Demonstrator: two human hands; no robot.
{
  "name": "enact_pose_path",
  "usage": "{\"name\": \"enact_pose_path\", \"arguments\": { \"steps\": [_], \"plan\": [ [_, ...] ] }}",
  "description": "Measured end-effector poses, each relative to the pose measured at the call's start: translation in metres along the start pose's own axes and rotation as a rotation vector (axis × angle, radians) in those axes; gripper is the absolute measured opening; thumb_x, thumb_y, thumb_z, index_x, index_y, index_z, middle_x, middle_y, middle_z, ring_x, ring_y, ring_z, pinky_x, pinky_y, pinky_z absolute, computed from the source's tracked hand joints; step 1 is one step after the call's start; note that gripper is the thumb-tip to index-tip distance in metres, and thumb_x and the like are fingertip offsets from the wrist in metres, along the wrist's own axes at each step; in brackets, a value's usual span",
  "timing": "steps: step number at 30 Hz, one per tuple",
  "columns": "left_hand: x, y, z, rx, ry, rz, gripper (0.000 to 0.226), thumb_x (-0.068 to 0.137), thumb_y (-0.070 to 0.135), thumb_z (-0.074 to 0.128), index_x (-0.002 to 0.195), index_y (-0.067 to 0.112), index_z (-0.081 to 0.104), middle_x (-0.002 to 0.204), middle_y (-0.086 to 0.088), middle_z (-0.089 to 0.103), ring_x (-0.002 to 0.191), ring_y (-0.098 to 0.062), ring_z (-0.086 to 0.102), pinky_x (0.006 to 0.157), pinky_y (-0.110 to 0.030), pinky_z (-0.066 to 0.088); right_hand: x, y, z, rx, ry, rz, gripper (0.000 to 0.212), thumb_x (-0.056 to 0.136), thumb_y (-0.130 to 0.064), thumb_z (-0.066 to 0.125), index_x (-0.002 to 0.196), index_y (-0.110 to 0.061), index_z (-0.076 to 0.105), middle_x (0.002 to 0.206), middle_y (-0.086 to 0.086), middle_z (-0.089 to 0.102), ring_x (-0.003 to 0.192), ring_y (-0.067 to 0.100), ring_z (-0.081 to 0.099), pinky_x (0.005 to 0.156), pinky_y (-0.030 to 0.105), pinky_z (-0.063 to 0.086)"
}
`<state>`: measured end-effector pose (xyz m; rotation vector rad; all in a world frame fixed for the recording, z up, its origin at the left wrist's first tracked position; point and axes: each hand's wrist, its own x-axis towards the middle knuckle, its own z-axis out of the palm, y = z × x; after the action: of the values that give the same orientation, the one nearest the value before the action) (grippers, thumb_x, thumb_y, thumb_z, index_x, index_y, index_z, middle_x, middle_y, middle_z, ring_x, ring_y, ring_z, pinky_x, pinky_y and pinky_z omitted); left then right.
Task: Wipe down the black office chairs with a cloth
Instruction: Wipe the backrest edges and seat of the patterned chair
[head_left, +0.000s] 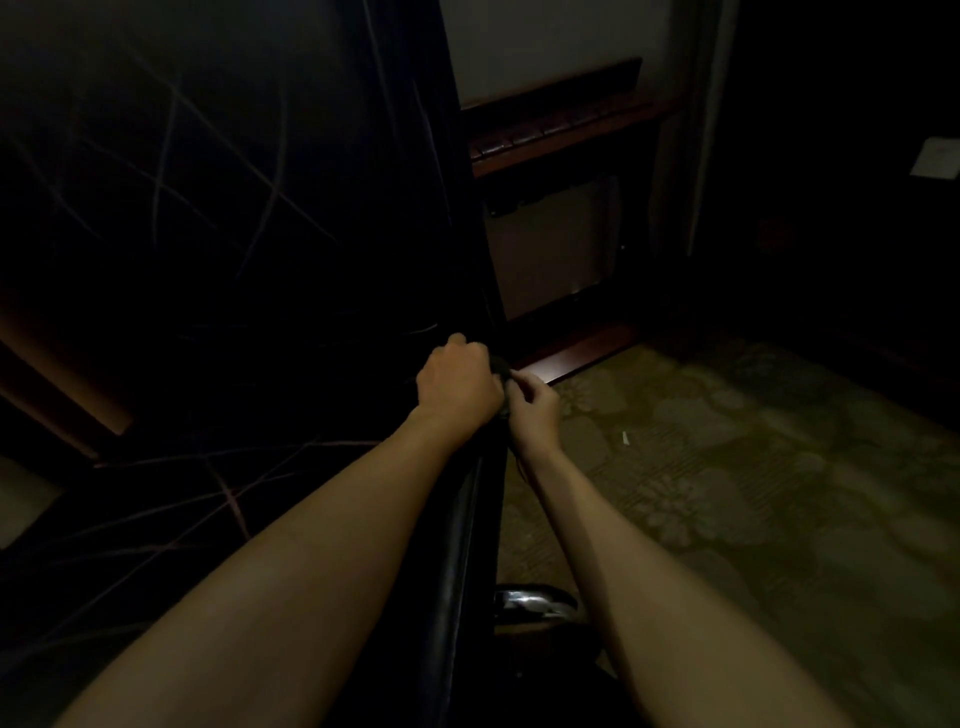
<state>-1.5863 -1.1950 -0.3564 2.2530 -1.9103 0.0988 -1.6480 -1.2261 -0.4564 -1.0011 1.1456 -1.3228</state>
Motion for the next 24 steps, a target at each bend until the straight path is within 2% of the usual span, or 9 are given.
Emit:
{"name": "enact_pose_path", "arguments": {
  "steps": [7, 11, 16, 21, 24],
  "plan": [
    [-0.010, -0.001, -0.005, -0.019, 0.046, 0.043, 0.029, 0.088, 0.030, 0.062, 0.110, 0.012, 0.055, 0.111, -0.011, 0.056, 0.098, -0.030, 0.059, 0.066, -0.033, 0.041, -0.018, 0.009, -0.010, -0.012, 0.032, -0.052, 0.027, 0.094, -0.017, 0.054, 0.115, -0.008, 0.067, 0.107, 0.008, 0.070, 0.102, 0.022, 0.066, 0.092, 0.050, 0.052],
    [-0.026, 0.001, -0.002, -0.036, 0.074, 0.084, 0.032, 0.090, 0.030, 0.059, 0.116, 0.012, 0.054, 0.117, -0.011, 0.054, 0.103, -0.031, 0.057, 0.068, -0.033, 0.038, -0.035, 0.006, -0.017, -0.020, 0.074, -0.033, 0.027, 0.097, -0.017, 0.052, 0.118, -0.007, 0.065, 0.110, 0.008, 0.069, 0.104, 0.020, 0.065, 0.094, 0.048, 0.051],
    [-0.043, 0.000, -0.004, -0.082, 0.063, 0.117, 0.032, 0.090, 0.029, 0.060, 0.117, 0.013, 0.056, 0.116, -0.010, 0.054, 0.103, -0.030, 0.057, 0.072, -0.035, 0.044, -0.067, 0.016, -0.023, -0.037, 0.143, -0.014, 0.037, 0.091, -0.034, 0.053, 0.119, -0.013, 0.066, 0.110, 0.004, 0.069, 0.103, 0.018, 0.064, 0.091, 0.048, 0.053],
    [-0.064, 0.002, -0.008, -0.085, 0.032, 0.176, 0.034, 0.092, 0.028, 0.059, 0.123, 0.014, 0.056, 0.120, -0.008, 0.052, 0.107, -0.028, 0.055, 0.076, -0.037, 0.048, -0.103, 0.011, -0.028, -0.049, 0.190, -0.007, 0.029, 0.097, -0.024, 0.054, 0.121, -0.011, 0.064, 0.112, 0.005, 0.066, 0.104, 0.018, 0.063, 0.092, 0.047, 0.052],
    [-0.087, -0.004, -0.016, -0.077, 0.023, 0.190, 0.033, 0.092, 0.027, 0.059, 0.123, 0.015, 0.054, 0.120, -0.007, 0.051, 0.107, -0.026, 0.053, 0.073, -0.034, 0.047, -0.126, 0.003, -0.031, -0.070, 0.189, 0.019, 0.025, 0.097, -0.021, 0.054, 0.117, -0.013, 0.064, 0.112, 0.005, 0.064, 0.103, 0.016, 0.062, 0.093, 0.045, 0.052]
  ]
}}
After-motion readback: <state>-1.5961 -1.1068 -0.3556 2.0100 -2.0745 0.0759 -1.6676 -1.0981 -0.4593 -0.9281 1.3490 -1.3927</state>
